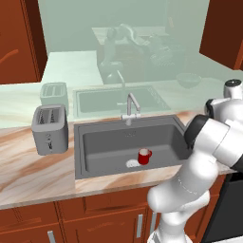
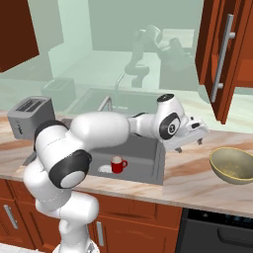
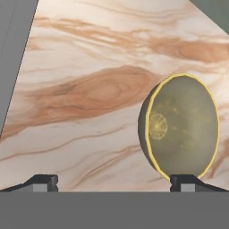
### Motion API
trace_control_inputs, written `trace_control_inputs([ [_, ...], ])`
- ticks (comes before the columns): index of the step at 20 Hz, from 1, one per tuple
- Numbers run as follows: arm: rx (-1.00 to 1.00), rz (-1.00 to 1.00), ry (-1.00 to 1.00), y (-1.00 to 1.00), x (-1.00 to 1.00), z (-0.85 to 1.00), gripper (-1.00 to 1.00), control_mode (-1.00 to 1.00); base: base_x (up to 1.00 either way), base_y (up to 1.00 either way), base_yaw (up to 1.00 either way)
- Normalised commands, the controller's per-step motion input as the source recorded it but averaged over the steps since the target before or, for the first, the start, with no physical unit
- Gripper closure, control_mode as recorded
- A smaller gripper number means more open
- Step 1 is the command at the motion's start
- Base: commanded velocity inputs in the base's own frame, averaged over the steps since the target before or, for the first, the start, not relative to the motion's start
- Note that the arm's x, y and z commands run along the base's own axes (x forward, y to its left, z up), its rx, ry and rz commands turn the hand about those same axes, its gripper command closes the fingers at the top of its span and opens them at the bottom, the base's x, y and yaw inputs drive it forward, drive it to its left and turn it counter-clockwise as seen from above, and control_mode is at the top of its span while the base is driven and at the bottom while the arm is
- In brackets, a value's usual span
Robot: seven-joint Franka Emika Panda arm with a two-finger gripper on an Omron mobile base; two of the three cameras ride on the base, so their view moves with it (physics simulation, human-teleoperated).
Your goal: Pick the mug and place it in the sink. Pick the bowl and place it in the open cabinet and then close the cabinet.
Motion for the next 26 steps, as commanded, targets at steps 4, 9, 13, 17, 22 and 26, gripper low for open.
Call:
trace_control_inputs([
  [4,0.0,0.0,-0.01,-0.33,0.0,-0.07,-1.0,-1.0,0.0,0.0,0.0],
  [9,0.0,0.0,-0.02,-0.24,0.0,-0.1,-1.0,-1.0,0.0,0.0,0.0],
  [13,0.0,0.0,-0.03,-0.15,0.0,-0.1,-1.0,-1.0,0.0,0.0,0.0],
  [17,0.0,0.0,-0.06,0.0,0.0,-0.04,-1.0,-1.0,0.0,0.0,0.0],
  [22,0.0,0.04,-0.17,-0.02,-0.01,0.0,-1.0,-1.0,0.0,0.0,0.0],
  [26,0.03,0.06,-0.22,-0.13,-0.13,0.0,-1.0,-1.0,0.0,0.0,0.0],
])
